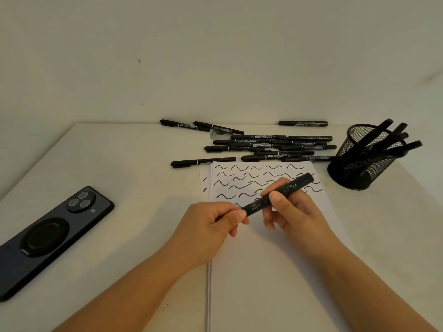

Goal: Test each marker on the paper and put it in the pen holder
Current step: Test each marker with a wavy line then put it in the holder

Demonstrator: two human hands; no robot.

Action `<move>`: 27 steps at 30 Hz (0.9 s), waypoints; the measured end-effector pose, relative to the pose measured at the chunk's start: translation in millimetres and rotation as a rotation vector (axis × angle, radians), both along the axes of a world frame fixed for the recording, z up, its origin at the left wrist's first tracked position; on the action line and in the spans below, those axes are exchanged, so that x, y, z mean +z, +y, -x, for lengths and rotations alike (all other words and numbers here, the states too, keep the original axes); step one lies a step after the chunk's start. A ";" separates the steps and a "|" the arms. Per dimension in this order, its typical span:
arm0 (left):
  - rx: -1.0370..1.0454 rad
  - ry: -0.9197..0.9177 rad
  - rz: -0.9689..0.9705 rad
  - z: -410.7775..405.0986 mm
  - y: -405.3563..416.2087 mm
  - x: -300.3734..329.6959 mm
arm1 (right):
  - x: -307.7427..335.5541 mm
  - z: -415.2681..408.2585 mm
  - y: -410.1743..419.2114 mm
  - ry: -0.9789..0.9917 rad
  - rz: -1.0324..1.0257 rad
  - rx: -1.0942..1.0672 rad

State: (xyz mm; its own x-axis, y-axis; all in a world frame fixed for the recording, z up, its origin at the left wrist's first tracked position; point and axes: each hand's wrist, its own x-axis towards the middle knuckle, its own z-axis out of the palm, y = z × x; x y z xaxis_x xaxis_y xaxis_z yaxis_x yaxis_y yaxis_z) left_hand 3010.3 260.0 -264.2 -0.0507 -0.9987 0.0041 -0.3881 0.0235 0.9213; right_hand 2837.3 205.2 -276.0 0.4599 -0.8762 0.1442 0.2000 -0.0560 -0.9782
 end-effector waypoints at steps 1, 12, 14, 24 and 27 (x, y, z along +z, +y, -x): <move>0.021 -0.010 0.022 0.3 -0.6 0.0 | 0.3 -0.6 -0.4 0.000 -0.007 -0.016; 0.300 0.032 0.164 -15.0 -10.7 1.8 | 4.7 10.6 -11.3 0.092 -0.004 -0.265; 0.338 -0.016 0.197 -17.0 -11.5 2.6 | 6.1 10.0 -9.4 0.279 0.093 -0.299; 0.185 -0.555 0.563 9.4 -24.5 38.1 | 56.6 2.9 -4.7 0.883 0.909 -0.187; 0.131 -0.536 0.650 22.0 -37.7 50.8 | 71.4 18.8 -15.0 0.891 0.924 -0.239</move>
State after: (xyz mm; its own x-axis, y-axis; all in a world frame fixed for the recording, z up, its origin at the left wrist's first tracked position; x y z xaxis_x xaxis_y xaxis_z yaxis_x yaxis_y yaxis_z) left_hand 2988.3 222.3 -213.5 -0.0937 -0.8043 0.5867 -0.8043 0.4085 0.4315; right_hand 2818.5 190.3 -204.6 0.5566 -0.6907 0.4616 -0.6012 -0.7184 -0.3501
